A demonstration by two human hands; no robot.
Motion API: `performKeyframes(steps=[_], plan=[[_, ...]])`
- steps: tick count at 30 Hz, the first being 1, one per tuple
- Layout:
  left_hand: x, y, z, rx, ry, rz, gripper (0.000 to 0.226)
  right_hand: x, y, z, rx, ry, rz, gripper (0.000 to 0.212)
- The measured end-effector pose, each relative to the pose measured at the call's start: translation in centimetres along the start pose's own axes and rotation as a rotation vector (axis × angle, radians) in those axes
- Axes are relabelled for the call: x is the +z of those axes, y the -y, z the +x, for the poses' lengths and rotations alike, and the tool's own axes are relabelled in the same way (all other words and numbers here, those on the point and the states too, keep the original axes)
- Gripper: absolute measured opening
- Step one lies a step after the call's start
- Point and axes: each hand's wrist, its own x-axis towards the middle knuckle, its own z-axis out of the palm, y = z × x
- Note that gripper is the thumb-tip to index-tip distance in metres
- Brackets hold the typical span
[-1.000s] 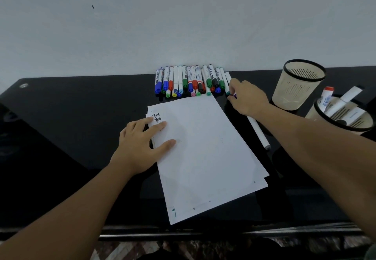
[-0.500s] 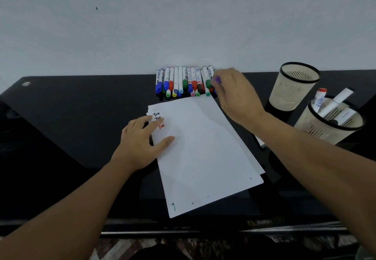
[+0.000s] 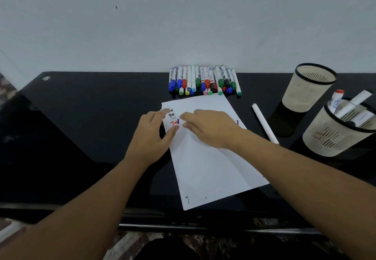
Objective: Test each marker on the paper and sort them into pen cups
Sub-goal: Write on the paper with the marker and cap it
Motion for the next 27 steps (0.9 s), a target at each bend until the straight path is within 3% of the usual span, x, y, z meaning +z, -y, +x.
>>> performKeyframes(steps=[7,11,14,19,22,24,27], plan=[[0.3,0.4,-0.3,0.234,-0.099,0.047,0.037,0.5,-0.1,0.1,-0.012,-0.017,-0.067,0.041],[0.4,0.9,-0.3,0.279,-0.103,0.083,0.029,0.5,0.4,0.3,0.006,-0.009,-0.064,0.042],[0.3,0.8,-0.3,0.194,-0.094,0.053,0.024,0.4,0.6,0.0,0.047,-0.036,0.054,0.034],[0.0,1.4,-0.3,-0.162,-0.117,0.078,0.01,-1.2,0.5,-0.2,0.146,-0.008,0.336,0.027],[-0.3,1.4,-0.2,-0.262,-0.091,0.062,0.01,-2.2,0.8,-0.1,0.282,-0.064,0.675,0.033],[-0.8,1.2,0.1,-0.271,-0.025,0.089,0.021,-2.8,1.2,0.2,0.343,-0.066,0.885,0.036],[-1.3,1.5,0.2,-0.192,0.11,0.165,0.051,-3.0,0.9,0.6,0.357,0.006,0.967,0.047]])
